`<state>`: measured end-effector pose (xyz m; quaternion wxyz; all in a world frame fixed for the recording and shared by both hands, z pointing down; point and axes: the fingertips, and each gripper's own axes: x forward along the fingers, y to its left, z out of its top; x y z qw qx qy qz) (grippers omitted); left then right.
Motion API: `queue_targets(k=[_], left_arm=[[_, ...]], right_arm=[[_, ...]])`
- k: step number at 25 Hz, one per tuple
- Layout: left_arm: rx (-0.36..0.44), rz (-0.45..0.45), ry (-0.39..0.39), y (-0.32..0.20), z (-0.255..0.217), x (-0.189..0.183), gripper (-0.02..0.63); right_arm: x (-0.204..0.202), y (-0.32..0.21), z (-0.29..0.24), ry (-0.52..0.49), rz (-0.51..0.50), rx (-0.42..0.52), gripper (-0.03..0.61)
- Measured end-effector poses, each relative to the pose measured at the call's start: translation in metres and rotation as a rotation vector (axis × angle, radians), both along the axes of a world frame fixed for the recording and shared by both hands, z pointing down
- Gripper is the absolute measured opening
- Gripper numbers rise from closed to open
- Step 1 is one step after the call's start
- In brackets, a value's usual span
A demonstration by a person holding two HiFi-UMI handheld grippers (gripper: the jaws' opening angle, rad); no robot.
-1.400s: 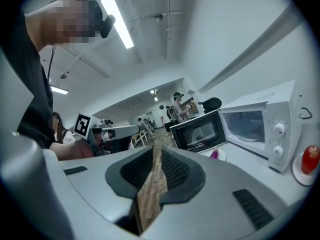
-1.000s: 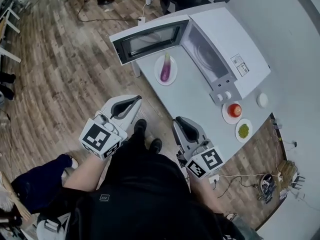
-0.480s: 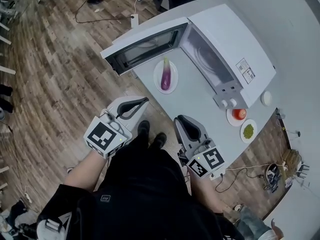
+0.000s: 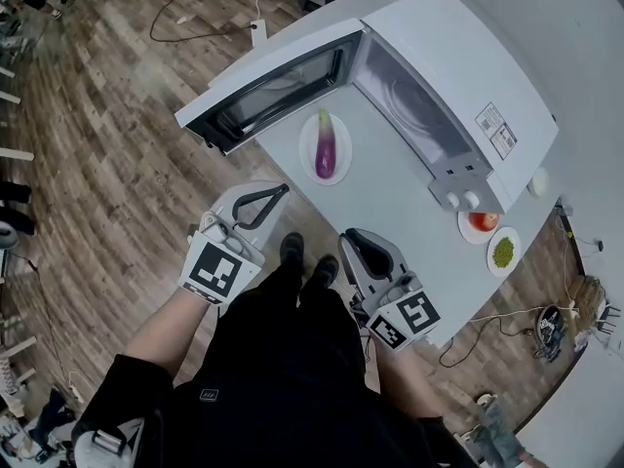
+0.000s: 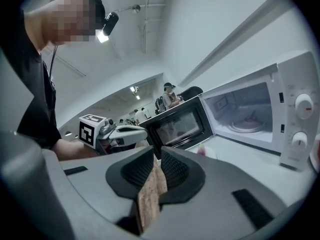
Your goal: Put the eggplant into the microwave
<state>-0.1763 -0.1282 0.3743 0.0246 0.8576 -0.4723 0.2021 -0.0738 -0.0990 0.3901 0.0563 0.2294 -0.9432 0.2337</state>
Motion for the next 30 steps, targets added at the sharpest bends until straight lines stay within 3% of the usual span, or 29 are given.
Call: queue_targets(k=[7, 15, 20, 23, 25, 30], left_arm=[[-0.052, 0.011, -0.011, -0.018, 0.04, -0.011, 0.009], [-0.119, 0.069, -0.075, -0.033, 0.095, -0.015, 0.009], [-0.147, 0.128, -0.188, -0.044, 0.136, -0.018, 0.012], [-0.171, 0.17, -0.235, -0.052, 0.161, -0.015, 0.098], [-0.173, 0.192, -0.274, -0.057, 0.175, -0.015, 0.101], [-0.141, 0.256, -0.445, -0.068, 0.205, -0.016, 0.103]], right_arm=[[0.001, -0.021, 0.029, 0.019, 0.054, -0.015, 0.055], [-0.008, -0.036, 0.058, 0.052, 0.037, -0.019, 0.055], [-0.012, -0.04, 0.076, 0.057, 0.036, -0.035, 0.055], [-0.011, -0.041, 0.089, 0.059, 0.035, -0.05, 0.055], [-0.011, -0.042, 0.096, 0.057, 0.039, -0.055, 0.055], [-0.007, -0.047, 0.109, 0.048, 0.059, -0.062, 0.055]])
